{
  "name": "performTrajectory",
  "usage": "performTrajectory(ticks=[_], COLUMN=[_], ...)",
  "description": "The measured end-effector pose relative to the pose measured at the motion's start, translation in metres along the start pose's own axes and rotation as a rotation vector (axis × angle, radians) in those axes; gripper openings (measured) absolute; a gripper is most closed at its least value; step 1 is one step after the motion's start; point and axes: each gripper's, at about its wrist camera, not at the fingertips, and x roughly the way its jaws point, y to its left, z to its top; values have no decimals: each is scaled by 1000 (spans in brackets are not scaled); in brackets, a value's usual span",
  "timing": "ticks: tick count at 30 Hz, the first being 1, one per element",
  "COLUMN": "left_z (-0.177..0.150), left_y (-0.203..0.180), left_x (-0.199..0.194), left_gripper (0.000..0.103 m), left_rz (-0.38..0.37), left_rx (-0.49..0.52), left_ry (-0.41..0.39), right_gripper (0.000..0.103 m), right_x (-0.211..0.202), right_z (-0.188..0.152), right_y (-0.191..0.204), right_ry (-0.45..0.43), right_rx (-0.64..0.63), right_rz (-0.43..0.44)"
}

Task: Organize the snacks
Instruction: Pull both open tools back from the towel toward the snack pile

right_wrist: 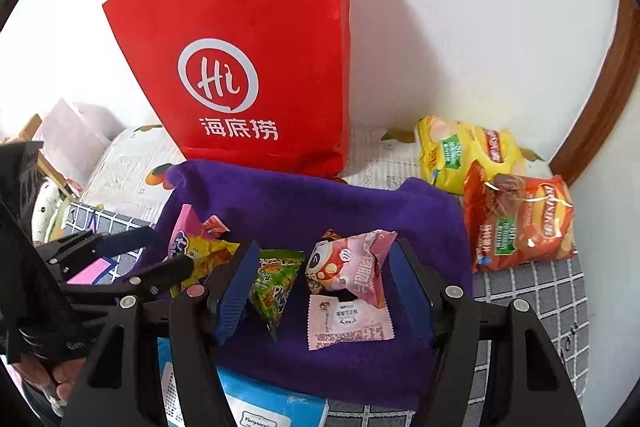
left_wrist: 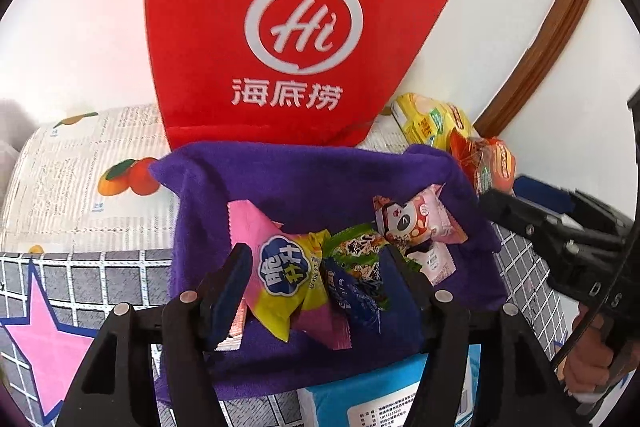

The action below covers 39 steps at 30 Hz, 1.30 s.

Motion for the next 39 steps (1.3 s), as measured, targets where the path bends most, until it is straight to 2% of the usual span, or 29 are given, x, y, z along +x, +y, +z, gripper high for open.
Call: performTrajectory(ticks=[7, 11, 14, 17, 20, 25, 31, 35, 39], left_z=[-2, -4, -6, -7, -13, -37, -69, -90, -109], left_y=[-14, -29, -38, -43, -46, -50, -49, -44, -37], left_x=[-20, -41, -53, -64, -79, -112, -137, -146, -150], left_gripper=[64, 64, 64, 64, 64, 64, 64, 64, 64], left_rz=[75, 63, 61, 65, 69, 55, 80, 70, 78], left_rx=[50, 98, 130, 132, 110, 103, 100, 94, 94], left_ry=[-41, -88, -115, -126, -127, -165, -185, -177, -165], right_gripper=[67, 67, 67, 67, 73, 73, 73, 73, 73], right_x=[-21, -41, -56, -74, -93, -113, -126, -126, -122], right_z=[-22, -41, -56, -72, -89, -112, -138, -159, -175], right_y=[3, 3, 1, -6, -10, -6, 4, 8, 14], right_ry=[15, 34, 48, 40, 17, -29, -71, -61, -44], right_rx=[23, 39, 53, 88, 96, 72, 52, 74, 81], right_rz=[-42, -36, -63, -64, -59, -66, -51, 16, 43])
